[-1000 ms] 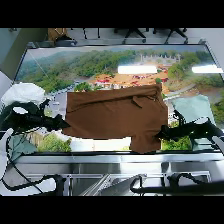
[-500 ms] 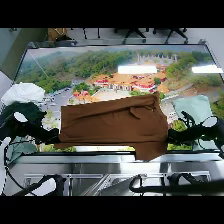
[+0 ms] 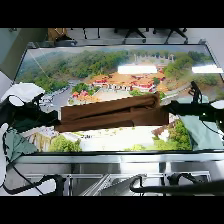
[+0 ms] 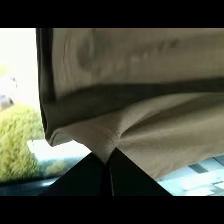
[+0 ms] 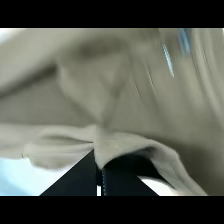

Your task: Fold the shirts.

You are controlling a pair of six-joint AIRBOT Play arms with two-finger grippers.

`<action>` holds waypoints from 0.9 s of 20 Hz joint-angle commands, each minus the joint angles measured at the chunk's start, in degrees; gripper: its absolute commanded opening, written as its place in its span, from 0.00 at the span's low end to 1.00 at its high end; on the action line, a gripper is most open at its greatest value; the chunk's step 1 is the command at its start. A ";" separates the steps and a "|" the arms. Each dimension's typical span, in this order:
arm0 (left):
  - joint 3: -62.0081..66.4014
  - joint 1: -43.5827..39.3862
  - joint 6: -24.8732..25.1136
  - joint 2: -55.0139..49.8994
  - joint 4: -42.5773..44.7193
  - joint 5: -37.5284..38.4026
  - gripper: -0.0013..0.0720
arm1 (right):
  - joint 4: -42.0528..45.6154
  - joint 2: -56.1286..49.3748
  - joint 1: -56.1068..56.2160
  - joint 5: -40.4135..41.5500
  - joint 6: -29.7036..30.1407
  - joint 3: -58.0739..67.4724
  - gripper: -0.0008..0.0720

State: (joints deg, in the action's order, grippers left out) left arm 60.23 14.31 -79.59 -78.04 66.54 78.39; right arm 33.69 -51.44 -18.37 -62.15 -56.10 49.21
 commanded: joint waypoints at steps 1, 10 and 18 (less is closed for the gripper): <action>7.37 -0.98 -2.34 -6.80 -0.63 -0.79 0.03 | -10.62 -10.71 0.39 4.59 8.90 9.07 0.04; 20.79 -3.45 -2.95 -21.64 -0.61 -2.60 0.48 | -9.62 -29.00 6.60 11.06 16.00 15.47 0.08; 24.92 1.68 -4.50 -15.76 -0.70 -2.32 0.85 | -0.02 -27.56 -1.29 5.40 12.76 20.68 0.97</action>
State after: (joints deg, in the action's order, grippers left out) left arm 84.42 14.00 -83.18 -96.12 65.95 75.90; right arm 31.55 -78.39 -17.67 -54.61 -42.02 69.08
